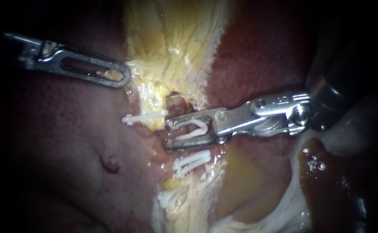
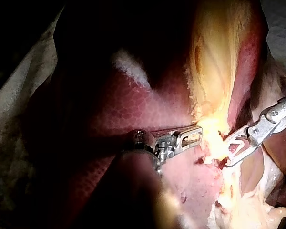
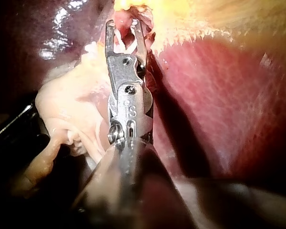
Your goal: Clipping third clip right tube
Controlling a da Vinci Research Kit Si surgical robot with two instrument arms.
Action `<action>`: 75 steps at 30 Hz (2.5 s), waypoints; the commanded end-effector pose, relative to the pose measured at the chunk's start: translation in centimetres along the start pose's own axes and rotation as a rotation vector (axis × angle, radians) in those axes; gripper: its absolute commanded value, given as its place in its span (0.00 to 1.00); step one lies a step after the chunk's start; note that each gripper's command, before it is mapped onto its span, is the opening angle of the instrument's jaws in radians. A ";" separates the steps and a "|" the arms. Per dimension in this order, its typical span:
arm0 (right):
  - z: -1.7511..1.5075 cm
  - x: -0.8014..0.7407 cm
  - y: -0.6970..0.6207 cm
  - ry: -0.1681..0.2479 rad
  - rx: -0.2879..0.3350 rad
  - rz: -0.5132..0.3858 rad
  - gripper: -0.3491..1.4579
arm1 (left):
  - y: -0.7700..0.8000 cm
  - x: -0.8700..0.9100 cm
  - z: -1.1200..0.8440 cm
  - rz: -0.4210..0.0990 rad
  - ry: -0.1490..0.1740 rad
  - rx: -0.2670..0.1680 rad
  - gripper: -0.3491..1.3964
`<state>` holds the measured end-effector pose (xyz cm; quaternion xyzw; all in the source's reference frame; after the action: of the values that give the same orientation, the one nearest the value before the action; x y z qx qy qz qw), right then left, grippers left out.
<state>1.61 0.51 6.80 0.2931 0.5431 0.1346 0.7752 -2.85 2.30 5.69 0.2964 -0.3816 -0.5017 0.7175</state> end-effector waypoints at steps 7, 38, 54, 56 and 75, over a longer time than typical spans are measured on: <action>-0.01 0.01 -0.01 0.000 0.001 0.000 0.36 | 0.00 0.00 0.00 0.000 0.000 0.000 0.00; -0.51 0.02 0.02 0.062 0.002 0.151 0.47 | -0.01 0.01 -0.04 0.000 0.001 0.001 0.00; -0.08 -0.13 0.14 0.056 -0.005 0.145 0.47 | -0.03 0.00 -0.03 -0.001 0.000 0.000 0.00; -0.04 -0.12 0.15 0.056 -0.006 0.145 0.47 | -0.03 0.00 -0.02 -0.001 0.000 0.000 0.00; 0.06 -0.12 0.15 0.154 0.102 0.216 0.47 | -0.03 0.00 -0.01 -0.001 -0.001 -0.001 0.00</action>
<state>1.64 0.55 7.00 0.3822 0.5742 0.2100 0.6928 -2.86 2.29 5.66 0.2961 -0.3816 -0.5022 0.7173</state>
